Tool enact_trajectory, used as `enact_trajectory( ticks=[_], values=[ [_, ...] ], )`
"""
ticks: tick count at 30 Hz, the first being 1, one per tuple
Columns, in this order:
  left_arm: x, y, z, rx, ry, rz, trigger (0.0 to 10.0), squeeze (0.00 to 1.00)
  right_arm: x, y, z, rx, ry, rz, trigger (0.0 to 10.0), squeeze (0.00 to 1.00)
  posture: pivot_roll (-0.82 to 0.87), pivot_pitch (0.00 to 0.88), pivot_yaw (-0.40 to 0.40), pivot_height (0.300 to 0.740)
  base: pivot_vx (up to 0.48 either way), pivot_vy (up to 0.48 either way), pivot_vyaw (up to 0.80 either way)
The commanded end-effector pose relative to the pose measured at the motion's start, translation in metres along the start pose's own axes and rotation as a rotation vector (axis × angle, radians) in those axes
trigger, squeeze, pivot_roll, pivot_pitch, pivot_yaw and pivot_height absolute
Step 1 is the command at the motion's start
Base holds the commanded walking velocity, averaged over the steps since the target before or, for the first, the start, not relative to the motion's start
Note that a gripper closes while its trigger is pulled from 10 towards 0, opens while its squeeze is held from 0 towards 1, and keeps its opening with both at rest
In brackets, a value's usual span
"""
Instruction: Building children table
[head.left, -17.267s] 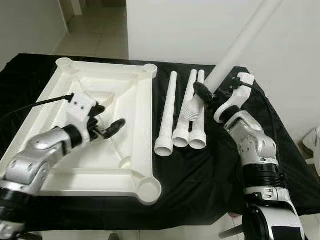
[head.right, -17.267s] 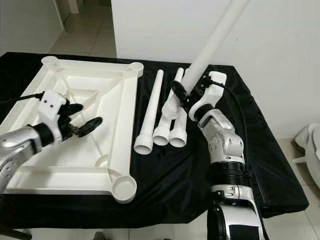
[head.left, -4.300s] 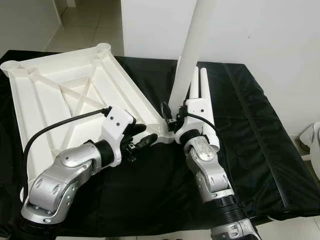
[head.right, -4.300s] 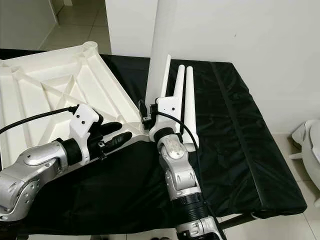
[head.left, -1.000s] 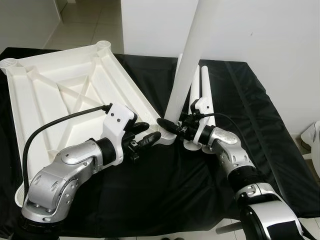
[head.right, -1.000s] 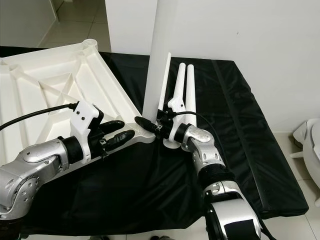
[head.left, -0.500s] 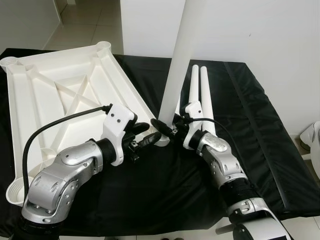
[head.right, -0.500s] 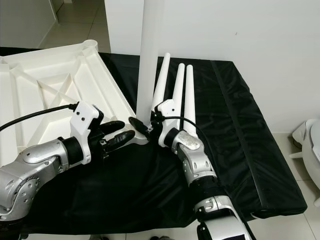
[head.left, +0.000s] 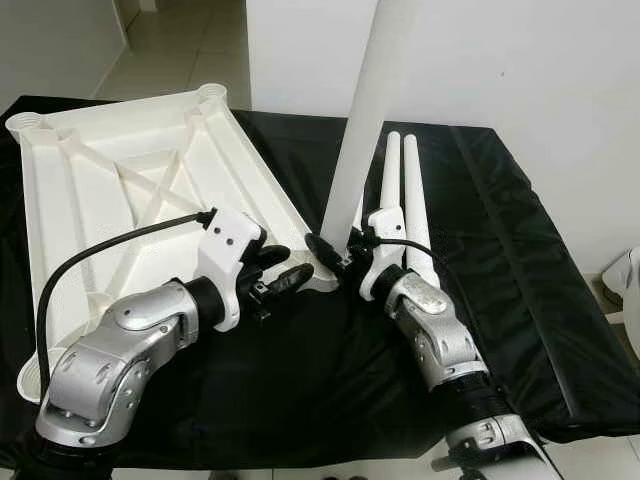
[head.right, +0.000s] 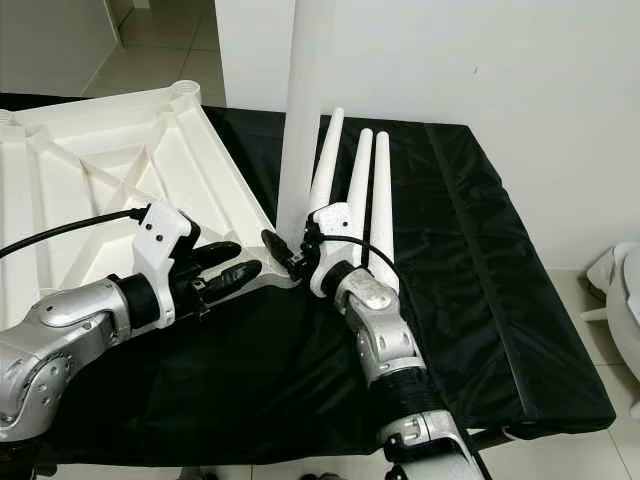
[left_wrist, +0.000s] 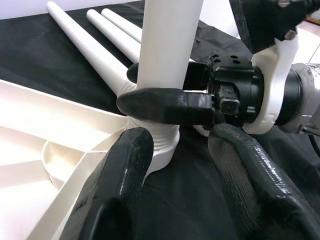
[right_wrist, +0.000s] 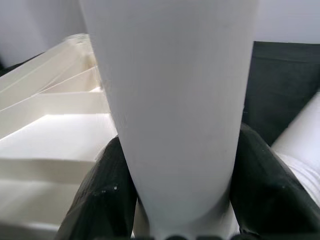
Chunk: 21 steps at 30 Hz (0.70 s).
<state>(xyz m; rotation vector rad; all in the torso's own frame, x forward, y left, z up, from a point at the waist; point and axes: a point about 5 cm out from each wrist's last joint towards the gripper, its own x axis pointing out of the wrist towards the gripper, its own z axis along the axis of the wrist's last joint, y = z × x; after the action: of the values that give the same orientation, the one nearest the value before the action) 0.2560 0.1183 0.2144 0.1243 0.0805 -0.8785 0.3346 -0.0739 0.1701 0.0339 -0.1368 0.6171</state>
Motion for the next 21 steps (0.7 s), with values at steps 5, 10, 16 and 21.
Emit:
enact_trajectory(
  ticks=[5, 10, 16, 21],
  values=[
    [-0.002, 0.002, -0.001, 0.003, 0.006, 0.031, 10.0, 0.0, -0.007, -0.007, -0.005, 0.072, -0.007, -0.318, 10.0, 0.0, 0.04, 0.109, -0.087, 0.74, 0.0, 0.0, 0.0],
    [-0.002, 0.004, 0.0, 0.006, 0.006, 0.037, 10.0, 0.0, -0.005, -0.001, -0.007, 0.091, -0.01, -0.39, 10.0, 0.0, 0.04, 0.112, -0.083, 0.74, 0.0, 0.0, 0.0],
    [-0.003, 0.005, 0.001, 0.006, 0.004, 0.039, 10.0, 0.0, -0.004, 0.01, -0.01, 0.108, -0.005, -0.416, 10.0, 0.0, 0.04, 0.117, -0.08, 0.74, 0.0, 0.0, 0.0],
    [-0.003, 0.006, 0.001, 0.006, 0.003, 0.044, 10.0, 0.0, -0.004, 0.01, -0.008, 0.099, -0.012, -0.419, 10.0, 0.0, 0.03, 0.122, -0.076, 0.74, 0.0, 0.0, 0.0]
  ],
)
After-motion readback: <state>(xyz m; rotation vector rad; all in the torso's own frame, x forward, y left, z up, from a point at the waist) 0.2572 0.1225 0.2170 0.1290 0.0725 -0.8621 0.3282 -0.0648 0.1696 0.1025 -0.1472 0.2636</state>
